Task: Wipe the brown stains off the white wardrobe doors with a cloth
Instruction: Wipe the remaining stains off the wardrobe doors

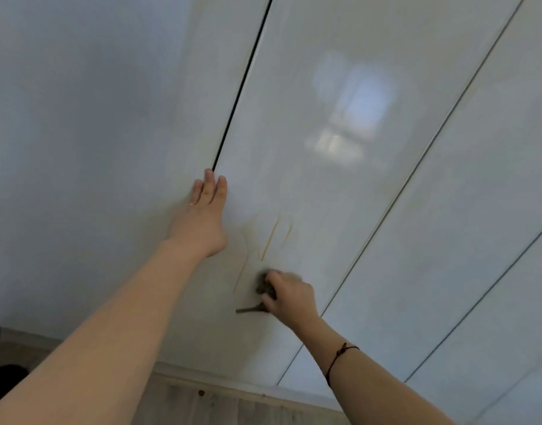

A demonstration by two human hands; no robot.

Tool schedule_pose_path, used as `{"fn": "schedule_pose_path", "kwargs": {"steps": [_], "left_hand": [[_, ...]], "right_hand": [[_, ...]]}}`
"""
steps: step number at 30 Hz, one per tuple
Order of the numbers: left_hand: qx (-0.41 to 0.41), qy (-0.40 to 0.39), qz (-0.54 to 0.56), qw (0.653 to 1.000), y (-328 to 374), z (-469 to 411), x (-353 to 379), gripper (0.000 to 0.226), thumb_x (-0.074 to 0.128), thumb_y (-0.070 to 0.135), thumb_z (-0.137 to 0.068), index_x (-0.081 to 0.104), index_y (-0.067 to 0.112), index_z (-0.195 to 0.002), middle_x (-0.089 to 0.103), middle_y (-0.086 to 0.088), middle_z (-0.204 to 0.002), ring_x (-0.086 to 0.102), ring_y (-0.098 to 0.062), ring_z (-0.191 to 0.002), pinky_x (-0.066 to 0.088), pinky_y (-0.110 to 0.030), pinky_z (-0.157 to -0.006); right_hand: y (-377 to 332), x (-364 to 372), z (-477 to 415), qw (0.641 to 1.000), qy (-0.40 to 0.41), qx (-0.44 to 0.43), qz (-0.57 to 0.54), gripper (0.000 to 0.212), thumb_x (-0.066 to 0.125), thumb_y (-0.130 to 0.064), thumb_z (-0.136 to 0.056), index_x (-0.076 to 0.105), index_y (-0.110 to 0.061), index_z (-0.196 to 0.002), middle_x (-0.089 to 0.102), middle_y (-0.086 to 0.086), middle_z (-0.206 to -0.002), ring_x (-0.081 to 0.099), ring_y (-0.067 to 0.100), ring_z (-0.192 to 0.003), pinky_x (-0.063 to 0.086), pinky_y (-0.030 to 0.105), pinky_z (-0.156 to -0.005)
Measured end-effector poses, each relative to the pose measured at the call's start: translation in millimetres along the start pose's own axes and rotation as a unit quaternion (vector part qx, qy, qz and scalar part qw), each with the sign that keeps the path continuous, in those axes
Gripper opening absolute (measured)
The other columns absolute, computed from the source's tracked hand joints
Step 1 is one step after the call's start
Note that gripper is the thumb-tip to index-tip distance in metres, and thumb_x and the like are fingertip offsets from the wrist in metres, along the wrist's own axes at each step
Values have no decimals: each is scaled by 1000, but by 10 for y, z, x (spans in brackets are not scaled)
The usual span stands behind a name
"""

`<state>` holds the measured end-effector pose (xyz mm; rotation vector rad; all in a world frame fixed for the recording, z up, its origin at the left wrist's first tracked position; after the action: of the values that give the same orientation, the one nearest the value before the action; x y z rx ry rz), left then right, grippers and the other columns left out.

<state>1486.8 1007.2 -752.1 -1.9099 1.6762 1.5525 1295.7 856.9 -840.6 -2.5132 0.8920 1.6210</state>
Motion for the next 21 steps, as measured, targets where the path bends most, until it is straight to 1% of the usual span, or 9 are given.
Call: {"fn": "schedule_pose_path", "kwargs": {"steps": [2, 4, 6, 9, 11, 13, 15, 17, 21], "left_hand": [[10, 8, 5, 1000, -15, 10, 5, 102, 46, 0, -82, -17, 23, -158, -32, 1, -161, -15, -22, -153, 16, -35, -123], [18, 24, 5, 1000, -23, 35, 23, 104, 47, -2, -81, -16, 24, -158, -31, 2, -162, -13, -21, -153, 21, -33, -120], [24, 40, -1, 999, -23, 53, 21, 104, 47, -3, -80, -15, 24, -159, -29, 2, -162, -12, -20, -154, 24, -31, -118], [25, 45, 8, 999, -18, 54, 14, 105, 46, -6, -78, -13, 24, -159, -28, 3, -163, -11, -19, -154, 25, -31, -118], [27, 47, 8, 999, -9, 60, 3, 104, 44, -7, -78, -13, 24, -159, -28, 3, -163, -11, -19, -154, 25, -31, -119], [31, 44, 9, 999, -1, 66, 2, 104, 43, -8, -78, -14, 25, -159, -29, 3, -163, -12, -19, -153, 24, -31, -119], [27, 47, 13, 998, 1, 67, -8, 104, 41, -10, -78, -15, 25, -159, -31, 5, -162, -14, -18, -153, 25, -31, -119], [25, 50, 9, 998, 6, 61, -3, 103, 41, -9, -79, -14, 24, -159, -30, 3, -162, -13, -19, -153, 25, -33, -120], [23, 61, 2, 998, 12, 46, 51, 105, 45, -8, -79, -16, 24, -158, -32, 3, -161, -13, -20, -153, 30, -32, -116]], "right_hand": [[217, -555, -301, 971, 173, 150, -66, 20, 56, -43, -78, 48, -35, -95, 59, -12, -71, 54, 9, -58, 32, 22, -47], [497, -1059, -552, 878, 318, 293, -207, 19, 50, -41, -78, 40, -45, -93, 55, -17, -63, 54, 2, -57, 30, 20, -47], [580, -1229, -669, 813, 388, 336, -275, 20, 45, -38, -78, 36, -48, -93, 54, -17, -62, 55, -5, -65, 29, 21, -49], [328, -915, -573, 888, 300, 273, -214, 20, 52, -35, -81, 43, -40, -99, 60, -14, -70, 51, 2, -55, 34, 23, -51], [52, -414, -294, 966, 174, 157, -109, 23, 63, -35, -81, 50, -30, -101, 64, -8, -81, 58, 15, -62, 42, 27, -52], [-125, -32, -17, 995, 78, 42, -36, 22, 66, -35, -82, 53, -24, -97, 60, -6, -84, 61, 23, -68, 42, 28, -48], [-116, 2, 2, 998, 52, 10, -26, 20, 63, -35, -84, 48, -25, -93, 57, -8, -81, 60, 22, -68, 40, 27, -45], [1, -262, -233, 991, 106, 77, -38, 19, 62, -36, -83, 48, -28, -93, 58, -10, -78, 57, 17, -63, 39, 25, -46], [416, -1054, -645, 859, 317, 338, -219, 20, 52, -36, -79, 37, -43, -91, 51, -20, -64, 47, -3, -51, 28, 21, -48]]}}
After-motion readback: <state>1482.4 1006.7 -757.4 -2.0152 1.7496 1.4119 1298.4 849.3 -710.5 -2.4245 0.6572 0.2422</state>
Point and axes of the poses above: each hand's wrist, its own z-axis away from the middle knuckle, its own x-axis out of the palm, y = z × x, the point moved 4 cm from there along -z, towards the middle knuckle
